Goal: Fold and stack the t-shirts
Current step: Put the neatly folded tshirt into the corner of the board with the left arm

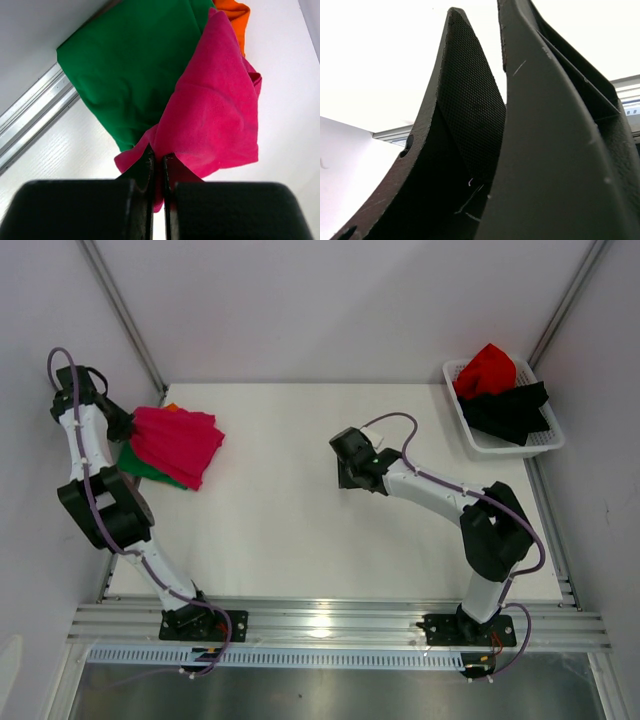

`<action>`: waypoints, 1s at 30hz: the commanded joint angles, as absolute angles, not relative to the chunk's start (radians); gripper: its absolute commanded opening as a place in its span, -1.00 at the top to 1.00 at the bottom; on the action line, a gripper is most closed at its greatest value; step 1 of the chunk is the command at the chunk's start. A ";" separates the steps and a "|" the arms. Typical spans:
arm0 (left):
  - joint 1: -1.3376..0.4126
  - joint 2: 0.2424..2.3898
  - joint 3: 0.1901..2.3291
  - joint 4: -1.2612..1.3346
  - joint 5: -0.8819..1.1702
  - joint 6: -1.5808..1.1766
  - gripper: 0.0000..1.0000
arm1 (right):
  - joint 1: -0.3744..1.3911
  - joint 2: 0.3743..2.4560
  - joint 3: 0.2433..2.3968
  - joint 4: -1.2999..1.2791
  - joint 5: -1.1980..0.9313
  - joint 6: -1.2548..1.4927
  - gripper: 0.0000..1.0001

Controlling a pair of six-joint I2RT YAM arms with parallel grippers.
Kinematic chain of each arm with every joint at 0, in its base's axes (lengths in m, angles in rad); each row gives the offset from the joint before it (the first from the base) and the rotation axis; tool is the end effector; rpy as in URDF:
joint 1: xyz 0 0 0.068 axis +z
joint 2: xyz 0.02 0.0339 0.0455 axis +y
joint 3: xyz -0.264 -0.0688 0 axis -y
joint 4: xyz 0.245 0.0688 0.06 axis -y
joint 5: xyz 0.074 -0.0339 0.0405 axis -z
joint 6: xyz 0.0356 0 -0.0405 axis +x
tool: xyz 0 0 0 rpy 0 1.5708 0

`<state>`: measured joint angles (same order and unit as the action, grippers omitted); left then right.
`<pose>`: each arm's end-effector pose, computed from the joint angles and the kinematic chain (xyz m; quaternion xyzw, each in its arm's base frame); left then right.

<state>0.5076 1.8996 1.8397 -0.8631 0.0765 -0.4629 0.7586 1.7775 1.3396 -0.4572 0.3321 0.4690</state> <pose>0.3679 0.2015 0.3213 -0.4311 0.8436 -0.0291 0.3188 0.2902 0.2591 0.2383 -0.0801 0.9287 0.0608 0.3570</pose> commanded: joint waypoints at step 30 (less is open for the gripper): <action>0.542 1.699 1.706 -0.589 -0.204 -0.523 0.99 | 0.784 1.839 1.431 -0.497 0.341 0.451 0.23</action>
